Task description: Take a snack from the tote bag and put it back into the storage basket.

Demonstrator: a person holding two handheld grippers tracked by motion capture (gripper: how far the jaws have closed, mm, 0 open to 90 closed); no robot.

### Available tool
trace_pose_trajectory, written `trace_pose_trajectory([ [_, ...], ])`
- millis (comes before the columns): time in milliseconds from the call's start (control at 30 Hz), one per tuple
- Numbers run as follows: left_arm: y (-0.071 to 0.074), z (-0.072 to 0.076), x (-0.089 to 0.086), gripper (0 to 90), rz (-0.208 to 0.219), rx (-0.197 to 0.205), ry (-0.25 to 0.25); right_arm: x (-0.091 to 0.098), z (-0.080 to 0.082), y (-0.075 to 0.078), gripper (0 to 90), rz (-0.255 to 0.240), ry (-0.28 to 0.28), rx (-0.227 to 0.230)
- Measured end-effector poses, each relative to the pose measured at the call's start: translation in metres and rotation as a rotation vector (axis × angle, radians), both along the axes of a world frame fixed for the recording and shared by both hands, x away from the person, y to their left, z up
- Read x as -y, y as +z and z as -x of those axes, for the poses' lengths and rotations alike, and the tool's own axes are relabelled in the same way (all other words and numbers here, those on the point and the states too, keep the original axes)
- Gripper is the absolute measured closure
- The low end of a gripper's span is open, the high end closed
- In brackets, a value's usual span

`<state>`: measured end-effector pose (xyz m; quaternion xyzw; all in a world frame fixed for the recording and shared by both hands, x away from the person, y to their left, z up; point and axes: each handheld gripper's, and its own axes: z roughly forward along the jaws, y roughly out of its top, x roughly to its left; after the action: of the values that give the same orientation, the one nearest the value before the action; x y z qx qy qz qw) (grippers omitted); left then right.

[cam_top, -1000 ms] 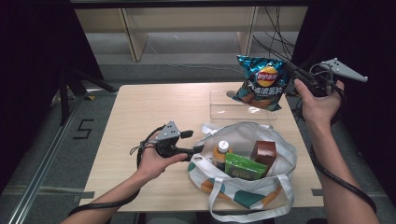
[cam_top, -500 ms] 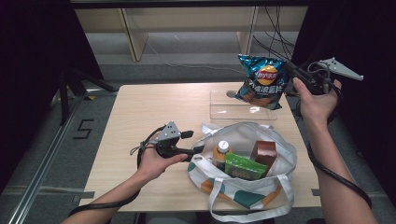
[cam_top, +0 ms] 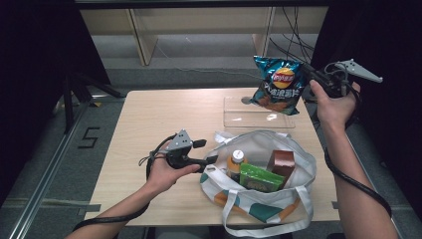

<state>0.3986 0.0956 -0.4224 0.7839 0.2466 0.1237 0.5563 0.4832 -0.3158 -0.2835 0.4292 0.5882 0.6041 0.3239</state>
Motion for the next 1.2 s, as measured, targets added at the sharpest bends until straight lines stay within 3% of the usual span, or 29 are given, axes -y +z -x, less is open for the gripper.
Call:
trace_pose_trajectory([
  [600,-0.001,0.001,0.001,28.1,0.005,-0.012,0.001,-0.001,-0.017,-0.009,90.0,-0.019,-0.029,-0.040],
  [700,-0.002,0.000,0.001,28.0,0.006,-0.005,-0.013,0.000,-0.021,-0.011,90.0,-0.016,-0.032,-0.028],
  [1133,-0.002,0.001,0.001,27.9,0.006,-0.010,-0.012,-0.002,-0.030,-0.016,90.0,-0.038,-0.052,-0.069],
  [1200,-0.002,0.002,0.002,27.8,-0.001,-0.010,-0.005,-0.001,-0.032,-0.017,90.0,-0.028,-0.055,-0.057],
])
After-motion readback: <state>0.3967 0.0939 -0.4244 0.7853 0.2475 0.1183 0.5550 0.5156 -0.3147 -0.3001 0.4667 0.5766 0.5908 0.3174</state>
